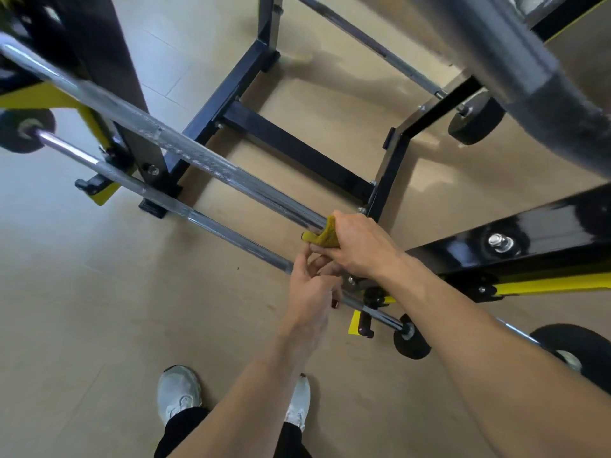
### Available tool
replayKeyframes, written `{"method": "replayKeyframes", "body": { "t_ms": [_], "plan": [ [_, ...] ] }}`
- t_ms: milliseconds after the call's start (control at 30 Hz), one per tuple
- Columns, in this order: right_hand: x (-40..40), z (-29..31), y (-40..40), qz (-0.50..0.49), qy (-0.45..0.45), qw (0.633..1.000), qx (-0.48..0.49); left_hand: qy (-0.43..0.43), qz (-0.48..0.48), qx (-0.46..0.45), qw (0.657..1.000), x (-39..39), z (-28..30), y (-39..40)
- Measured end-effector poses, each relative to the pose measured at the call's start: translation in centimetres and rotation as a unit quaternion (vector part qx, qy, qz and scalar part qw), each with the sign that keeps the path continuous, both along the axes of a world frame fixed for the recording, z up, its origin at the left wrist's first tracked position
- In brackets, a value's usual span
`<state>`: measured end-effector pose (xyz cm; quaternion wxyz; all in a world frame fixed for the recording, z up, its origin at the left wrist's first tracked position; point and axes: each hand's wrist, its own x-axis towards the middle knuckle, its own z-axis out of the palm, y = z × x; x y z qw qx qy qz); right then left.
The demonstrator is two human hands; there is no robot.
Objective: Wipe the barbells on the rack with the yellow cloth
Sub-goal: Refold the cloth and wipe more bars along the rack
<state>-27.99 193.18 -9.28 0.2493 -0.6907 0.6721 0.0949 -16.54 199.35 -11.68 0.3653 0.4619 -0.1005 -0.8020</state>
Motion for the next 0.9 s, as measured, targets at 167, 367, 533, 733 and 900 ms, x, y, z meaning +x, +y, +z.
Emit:
{"method": "replayKeyframes", "body": {
  "t_ms": [167, 367, 533, 733, 900],
  "plan": [
    [3.7, -0.6, -2.4, -0.015, -0.017, 0.999, -0.030, 0.040, 0.043, 0.003, 0.998, 3.6, 0.0, -2.1],
    [8.4, -0.5, -6.3, 0.012, -0.012, 0.999, -0.034, 0.037, 0.075, -0.009, 0.996, 7.6, 0.1, -4.5],
    [11.7, -0.6, -8.2, 0.026, 0.005, 0.999, -0.043, 0.027, 0.093, -0.010, 0.995, 10.2, 0.8, -6.0],
    [14.4, -0.8, -10.3, 0.030, 0.022, 0.998, -0.047, 0.041, 0.102, -0.008, 0.994, 13.0, 0.9, -7.9],
    [16.7, -1.1, -11.6, 0.030, 0.022, 0.999, -0.038, 0.048, 0.136, 0.004, 0.989, 14.6, 0.7, -9.4]
  ]
}}
